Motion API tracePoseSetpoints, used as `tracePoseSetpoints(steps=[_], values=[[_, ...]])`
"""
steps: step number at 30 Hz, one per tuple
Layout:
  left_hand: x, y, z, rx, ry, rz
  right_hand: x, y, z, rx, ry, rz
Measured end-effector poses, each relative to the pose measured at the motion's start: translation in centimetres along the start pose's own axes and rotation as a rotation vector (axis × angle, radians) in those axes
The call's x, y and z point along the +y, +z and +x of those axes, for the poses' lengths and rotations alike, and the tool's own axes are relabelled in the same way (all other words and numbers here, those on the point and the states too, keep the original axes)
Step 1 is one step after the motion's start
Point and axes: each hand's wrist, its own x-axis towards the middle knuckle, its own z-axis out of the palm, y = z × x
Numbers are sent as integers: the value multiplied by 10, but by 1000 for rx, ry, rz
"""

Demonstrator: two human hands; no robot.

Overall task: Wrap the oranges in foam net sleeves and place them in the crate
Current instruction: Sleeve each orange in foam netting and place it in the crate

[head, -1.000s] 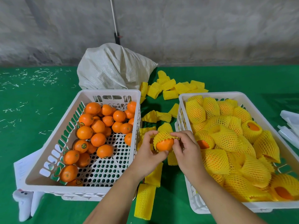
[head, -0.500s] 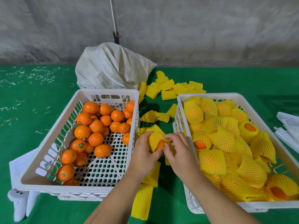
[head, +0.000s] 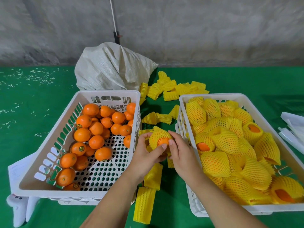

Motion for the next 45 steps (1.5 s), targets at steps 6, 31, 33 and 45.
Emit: tracePoseSetpoints(steps=[6, 31, 33, 45], values=[[3, -1, -1, 12, 6, 81, 3, 0, 3, 79, 54, 100], [16, 8, -33, 128, 536, 136, -47, -15, -26, 340, -312, 2], [18, 12, -37, 216, 553, 94, -62, -13, -34, 344, -380, -38], [29, 8, -58, 90, 608, 324, -87, -29, -56, -133, 149, 734]])
